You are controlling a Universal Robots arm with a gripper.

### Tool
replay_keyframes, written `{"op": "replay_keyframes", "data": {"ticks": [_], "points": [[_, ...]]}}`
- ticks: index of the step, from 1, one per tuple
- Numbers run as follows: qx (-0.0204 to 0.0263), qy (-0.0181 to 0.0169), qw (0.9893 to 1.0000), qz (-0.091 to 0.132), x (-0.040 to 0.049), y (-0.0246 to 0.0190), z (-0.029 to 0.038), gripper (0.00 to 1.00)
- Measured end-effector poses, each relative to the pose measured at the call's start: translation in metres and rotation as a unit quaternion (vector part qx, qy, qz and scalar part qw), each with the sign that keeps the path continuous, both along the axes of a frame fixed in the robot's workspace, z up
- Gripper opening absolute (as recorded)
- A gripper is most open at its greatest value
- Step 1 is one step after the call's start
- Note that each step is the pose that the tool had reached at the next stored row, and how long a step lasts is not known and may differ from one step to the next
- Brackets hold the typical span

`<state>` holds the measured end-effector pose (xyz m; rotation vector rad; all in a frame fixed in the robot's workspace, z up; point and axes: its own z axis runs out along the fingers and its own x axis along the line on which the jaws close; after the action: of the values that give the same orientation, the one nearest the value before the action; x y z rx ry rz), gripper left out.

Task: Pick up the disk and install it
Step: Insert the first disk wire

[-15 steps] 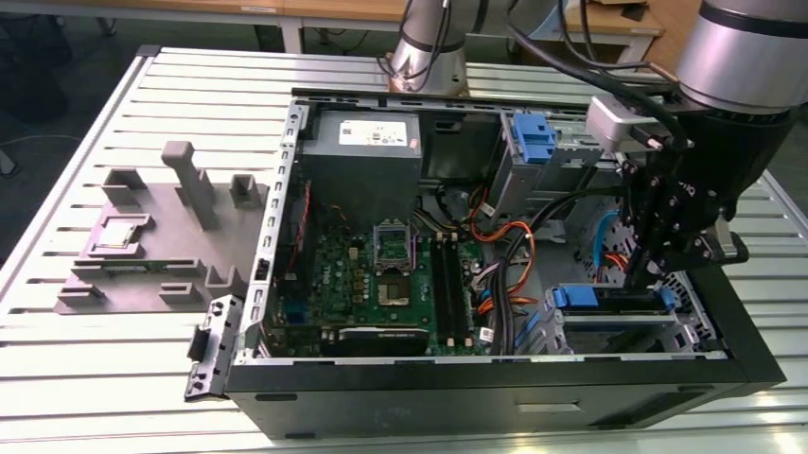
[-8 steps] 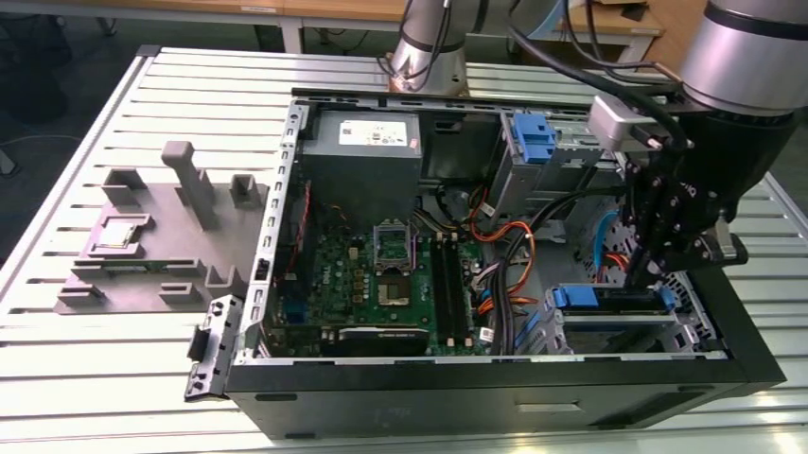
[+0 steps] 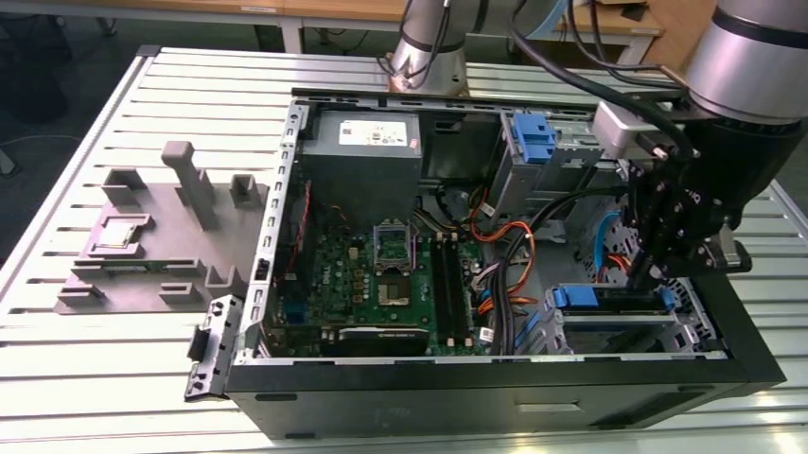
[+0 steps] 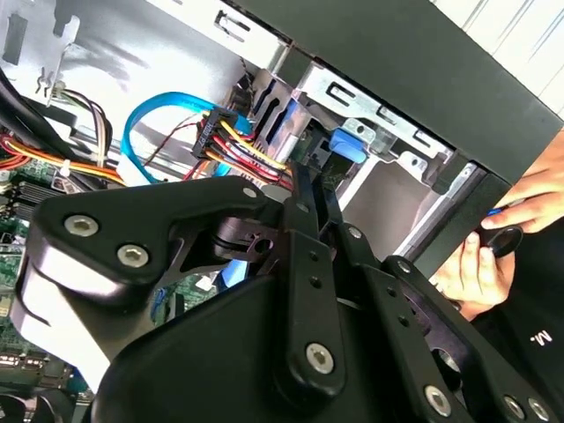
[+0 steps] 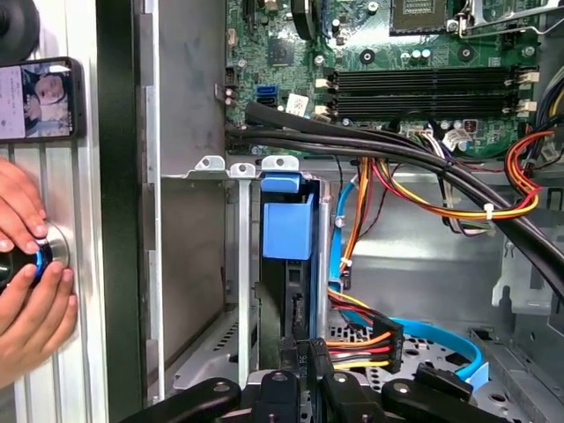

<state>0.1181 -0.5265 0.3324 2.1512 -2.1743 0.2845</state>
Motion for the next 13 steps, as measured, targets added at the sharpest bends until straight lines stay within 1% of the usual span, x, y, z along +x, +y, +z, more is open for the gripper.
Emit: {"op": "replay_keyframes", "data": {"ticks": [3,6,8,11,13], "points": [[0.005,0.0,1.0,0.0,0.0,-0.0005,-0.0011,0.17],[0.0095,0.0,1.0,0.0,0.0,-0.0029,-0.0019,0.17],[0.0118,0.0,0.9999,0.0,0.0,-0.0041,-0.0025,0.17],[0.0148,0.0,0.9999,0.0,0.0,-0.0048,-0.0031,0.17],[0.0153,0.0,0.9999,0.0,0.0,-0.0049,-0.0031,0.17]]}}
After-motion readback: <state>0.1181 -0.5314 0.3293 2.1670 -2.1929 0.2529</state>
